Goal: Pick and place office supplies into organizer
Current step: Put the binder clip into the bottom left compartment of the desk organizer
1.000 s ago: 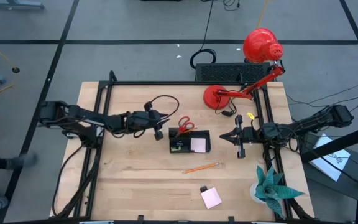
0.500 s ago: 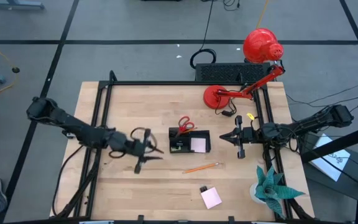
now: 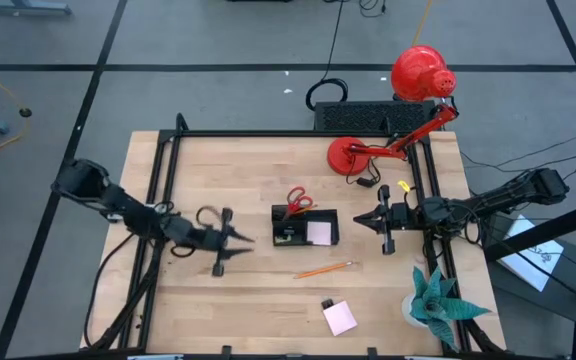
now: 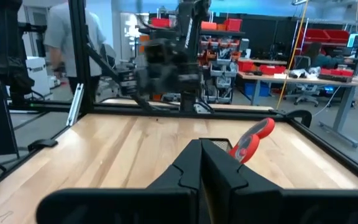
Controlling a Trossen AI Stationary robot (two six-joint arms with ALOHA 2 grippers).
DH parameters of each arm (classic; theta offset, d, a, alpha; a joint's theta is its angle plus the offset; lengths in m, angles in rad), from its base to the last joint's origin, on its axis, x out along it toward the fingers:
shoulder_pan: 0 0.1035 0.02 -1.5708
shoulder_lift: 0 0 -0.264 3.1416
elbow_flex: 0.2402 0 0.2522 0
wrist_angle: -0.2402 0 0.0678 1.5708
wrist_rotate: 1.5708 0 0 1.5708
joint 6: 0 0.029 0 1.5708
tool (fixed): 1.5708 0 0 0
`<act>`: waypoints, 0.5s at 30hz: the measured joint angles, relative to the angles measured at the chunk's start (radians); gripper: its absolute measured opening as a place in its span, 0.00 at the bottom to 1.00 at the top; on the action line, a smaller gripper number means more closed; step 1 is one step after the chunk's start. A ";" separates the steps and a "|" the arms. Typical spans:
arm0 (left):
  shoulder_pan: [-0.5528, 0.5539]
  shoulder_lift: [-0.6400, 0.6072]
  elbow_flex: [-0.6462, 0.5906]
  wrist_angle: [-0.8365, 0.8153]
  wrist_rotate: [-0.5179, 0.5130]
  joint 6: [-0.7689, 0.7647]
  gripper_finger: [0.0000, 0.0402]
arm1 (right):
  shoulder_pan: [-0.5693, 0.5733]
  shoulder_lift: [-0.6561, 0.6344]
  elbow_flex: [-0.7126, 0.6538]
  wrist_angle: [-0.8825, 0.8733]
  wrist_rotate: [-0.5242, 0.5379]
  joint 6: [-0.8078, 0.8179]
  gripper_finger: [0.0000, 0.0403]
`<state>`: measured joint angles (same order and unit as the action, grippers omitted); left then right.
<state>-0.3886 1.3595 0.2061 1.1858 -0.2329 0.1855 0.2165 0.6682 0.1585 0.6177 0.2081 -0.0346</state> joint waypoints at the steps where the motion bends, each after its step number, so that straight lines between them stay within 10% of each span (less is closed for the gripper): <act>1: 0.036 0.005 -0.002 0.000 0.016 -0.028 0.26 | 0.000 0.001 0.000 0.000 0.000 -0.001 0.01; 7: 0.232 0.010 0.008 0.048 0.282 -0.018 0.26 | 0.000 0.006 0.000 -0.002 -0.001 0.022 0.01; 15: 0.354 -0.123 -0.095 0.256 0.308 0.085 0.26 | 0.002 0.005 0.000 0.083 -0.051 0.005 0.01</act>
<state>-0.0349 1.2361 0.1115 1.4421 0.0753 0.2707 0.2180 0.6735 0.1585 0.7004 0.1574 -0.0301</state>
